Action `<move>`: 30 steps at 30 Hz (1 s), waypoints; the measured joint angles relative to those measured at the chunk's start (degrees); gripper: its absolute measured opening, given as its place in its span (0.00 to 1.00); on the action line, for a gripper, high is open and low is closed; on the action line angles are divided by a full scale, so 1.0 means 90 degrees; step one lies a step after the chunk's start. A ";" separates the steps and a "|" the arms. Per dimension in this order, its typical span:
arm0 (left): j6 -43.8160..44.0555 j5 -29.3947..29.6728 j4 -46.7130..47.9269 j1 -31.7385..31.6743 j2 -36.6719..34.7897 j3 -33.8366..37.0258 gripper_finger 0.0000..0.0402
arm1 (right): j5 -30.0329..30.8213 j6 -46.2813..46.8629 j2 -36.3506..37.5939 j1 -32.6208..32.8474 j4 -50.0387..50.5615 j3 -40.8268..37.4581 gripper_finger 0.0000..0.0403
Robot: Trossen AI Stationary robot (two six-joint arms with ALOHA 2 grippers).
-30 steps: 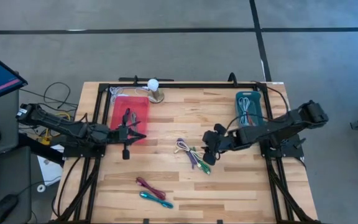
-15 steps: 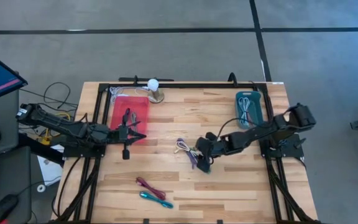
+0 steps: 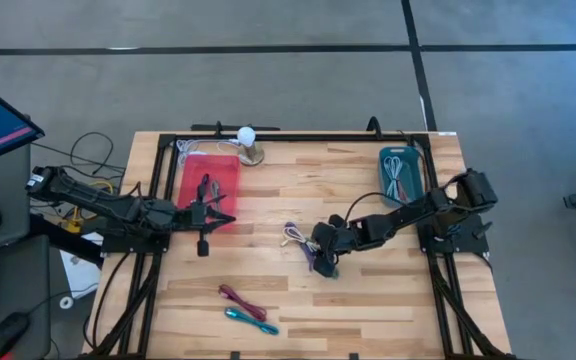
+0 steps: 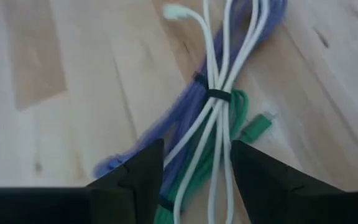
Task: Pick & Place USB Port
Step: Put the white charger cable into the blue bin
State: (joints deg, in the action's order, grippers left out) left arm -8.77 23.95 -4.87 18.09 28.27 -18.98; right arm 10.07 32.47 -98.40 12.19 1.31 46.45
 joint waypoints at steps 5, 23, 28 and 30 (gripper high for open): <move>0.0002 0.0001 -0.0007 0.0000 -0.0002 0.0000 0.03 | 0.0078 0.0004 -0.0281 0.0000 -0.0153 0.0011 0.45; 0.0001 0.0001 -0.0014 0.0000 -0.0002 0.0000 0.03 | -0.0135 -0.0413 -0.0051 -0.0088 -0.0250 -0.0014 0.03; 0.0001 0.0001 -0.0016 0.0000 -0.0002 0.0000 0.03 | -0.0115 -0.0596 0.0528 -0.0191 -0.0022 -0.0011 0.04; 0.0002 0.0002 -0.0016 0.0000 -0.0002 0.0000 0.03 | -0.0100 -0.0630 0.0770 -0.0247 0.0128 -0.0011 0.05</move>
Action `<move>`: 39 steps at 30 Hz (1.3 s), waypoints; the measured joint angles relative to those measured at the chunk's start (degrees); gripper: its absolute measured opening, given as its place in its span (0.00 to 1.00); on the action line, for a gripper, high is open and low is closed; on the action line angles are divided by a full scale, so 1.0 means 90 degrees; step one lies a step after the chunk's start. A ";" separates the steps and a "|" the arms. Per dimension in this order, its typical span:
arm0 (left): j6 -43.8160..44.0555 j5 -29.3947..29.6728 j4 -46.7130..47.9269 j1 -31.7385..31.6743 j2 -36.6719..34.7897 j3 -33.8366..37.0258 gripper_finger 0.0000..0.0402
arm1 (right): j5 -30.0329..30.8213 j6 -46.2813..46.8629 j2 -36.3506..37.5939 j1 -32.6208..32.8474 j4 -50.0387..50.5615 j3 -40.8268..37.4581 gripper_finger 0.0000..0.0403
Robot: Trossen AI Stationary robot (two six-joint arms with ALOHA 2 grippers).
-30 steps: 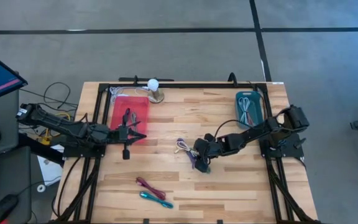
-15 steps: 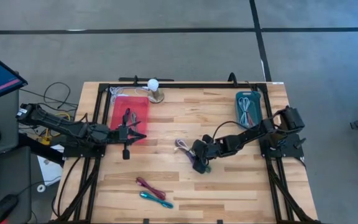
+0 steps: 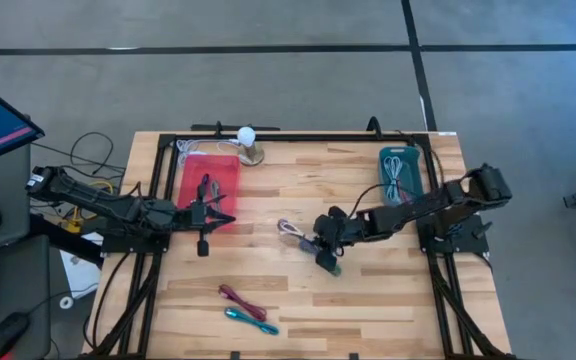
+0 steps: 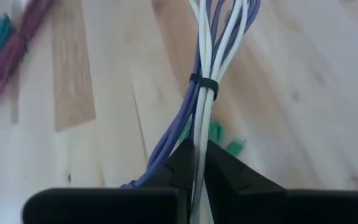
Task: Pick & Place USB Port
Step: Put the white charger cable into the blue bin
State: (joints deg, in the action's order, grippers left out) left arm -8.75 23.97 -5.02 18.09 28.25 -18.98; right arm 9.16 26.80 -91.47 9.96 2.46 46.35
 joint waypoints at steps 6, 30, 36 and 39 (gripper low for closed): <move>-0.0001 -0.0001 0.0001 0.0000 0.0000 0.0000 0.03 | 0.0037 -0.0120 0.0553 -0.0156 0.0328 0.0000 0.02; 0.0000 0.0000 0.0000 -0.0002 0.0000 0.0000 0.03 | -0.0111 -0.0203 0.0622 -0.0153 0.0590 0.0010 0.05; 0.0000 -0.0001 0.0000 0.0000 0.0000 0.0000 0.03 | -0.0193 -0.0142 0.0428 -0.0152 0.0796 0.0024 0.13; 0.0000 0.0000 0.0000 0.0000 0.0000 0.0000 0.03 | -0.0165 -0.0233 0.0343 -0.0164 0.1071 -0.0014 0.16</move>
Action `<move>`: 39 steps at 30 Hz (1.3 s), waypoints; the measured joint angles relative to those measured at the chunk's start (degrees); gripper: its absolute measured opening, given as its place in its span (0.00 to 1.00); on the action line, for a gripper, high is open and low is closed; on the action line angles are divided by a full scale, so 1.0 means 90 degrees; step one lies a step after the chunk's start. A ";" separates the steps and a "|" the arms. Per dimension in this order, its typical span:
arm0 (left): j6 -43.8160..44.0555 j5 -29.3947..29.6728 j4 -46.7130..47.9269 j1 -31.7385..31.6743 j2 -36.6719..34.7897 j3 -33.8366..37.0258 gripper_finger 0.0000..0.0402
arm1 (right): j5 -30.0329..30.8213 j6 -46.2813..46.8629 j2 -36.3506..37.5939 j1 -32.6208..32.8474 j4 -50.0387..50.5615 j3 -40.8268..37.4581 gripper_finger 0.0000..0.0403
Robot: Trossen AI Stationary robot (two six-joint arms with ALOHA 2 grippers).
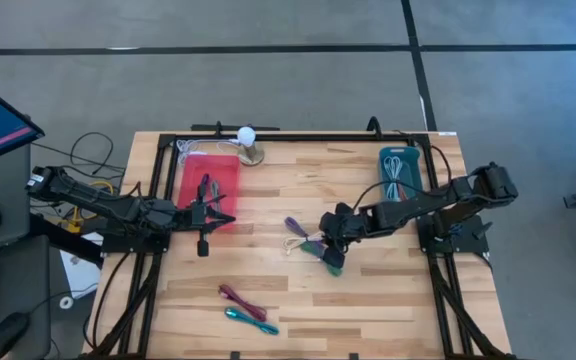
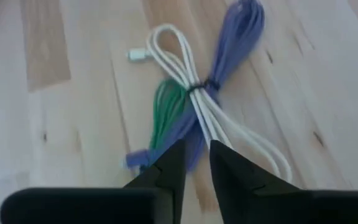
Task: Pick & Place USB Port
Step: Put the white charger cable into the blue bin
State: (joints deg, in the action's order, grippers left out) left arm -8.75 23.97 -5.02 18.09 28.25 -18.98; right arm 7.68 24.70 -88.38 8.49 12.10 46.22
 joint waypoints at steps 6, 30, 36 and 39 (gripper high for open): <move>0.0000 -0.0002 -0.0002 0.0000 0.0000 0.0000 0.03 | 0.0189 -0.0242 -0.0256 -0.0088 0.0052 0.0032 0.24; 0.0000 -0.0001 -0.0009 0.0000 -0.0001 0.0000 0.03 | 0.0166 -0.0242 -0.1037 -0.0337 0.0175 0.0048 0.28; 0.0000 -0.0002 -0.0007 0.0000 -0.0002 0.0000 0.03 | 0.0161 -0.0251 -0.0901 -0.0335 0.0158 0.0009 0.07; 0.0000 -0.0001 -0.0007 0.0000 -0.0002 0.0000 0.03 | 0.0299 -0.0293 -0.0677 -0.0335 0.0114 0.0012 0.02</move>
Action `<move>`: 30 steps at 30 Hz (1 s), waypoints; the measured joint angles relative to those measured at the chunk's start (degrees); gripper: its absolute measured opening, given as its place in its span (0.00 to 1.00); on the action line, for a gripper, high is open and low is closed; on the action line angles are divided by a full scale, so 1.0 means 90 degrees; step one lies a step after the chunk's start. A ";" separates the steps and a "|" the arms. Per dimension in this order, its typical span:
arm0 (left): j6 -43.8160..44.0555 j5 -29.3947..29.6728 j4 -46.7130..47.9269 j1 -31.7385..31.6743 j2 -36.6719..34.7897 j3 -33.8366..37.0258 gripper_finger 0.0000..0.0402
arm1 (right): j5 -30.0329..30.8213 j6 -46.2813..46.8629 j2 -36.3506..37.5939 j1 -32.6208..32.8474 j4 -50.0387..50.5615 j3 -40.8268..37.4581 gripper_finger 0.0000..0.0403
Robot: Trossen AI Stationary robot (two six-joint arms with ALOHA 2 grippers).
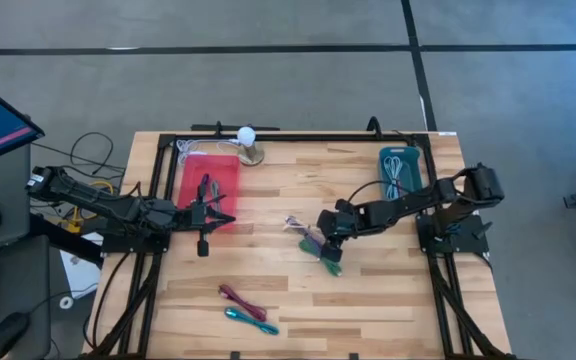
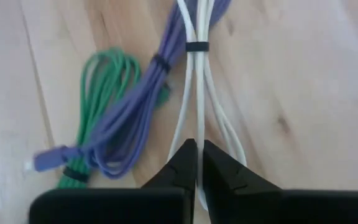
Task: Pick & Place USB Port
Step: Put the white charger cable into the blue bin
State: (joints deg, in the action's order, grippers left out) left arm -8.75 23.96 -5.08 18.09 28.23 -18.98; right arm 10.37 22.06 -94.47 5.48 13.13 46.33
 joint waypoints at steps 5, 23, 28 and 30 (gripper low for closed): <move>0.0000 -0.0001 0.0000 0.0000 0.0000 0.0000 0.03 | 0.0126 -0.0017 0.0480 0.0000 -0.0007 0.0000 0.01; 0.0000 0.0001 0.0002 0.0000 0.0000 0.0000 0.03 | 0.2400 0.1020 0.3159 -0.0184 0.2493 0.0010 0.00; 0.0000 -0.0001 0.0005 -0.0001 0.0001 0.0000 0.03 | 0.2908 0.1877 0.3907 -0.0318 0.3663 0.0010 0.00; 0.0000 -0.0001 0.0003 -0.0002 0.0000 0.0000 0.03 | 0.3086 0.2283 0.4152 -0.0355 0.4180 0.0010 0.00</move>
State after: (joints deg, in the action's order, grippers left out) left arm -8.75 23.95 -5.06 18.07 28.23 -18.98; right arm 38.14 42.61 -57.10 2.28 50.75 46.41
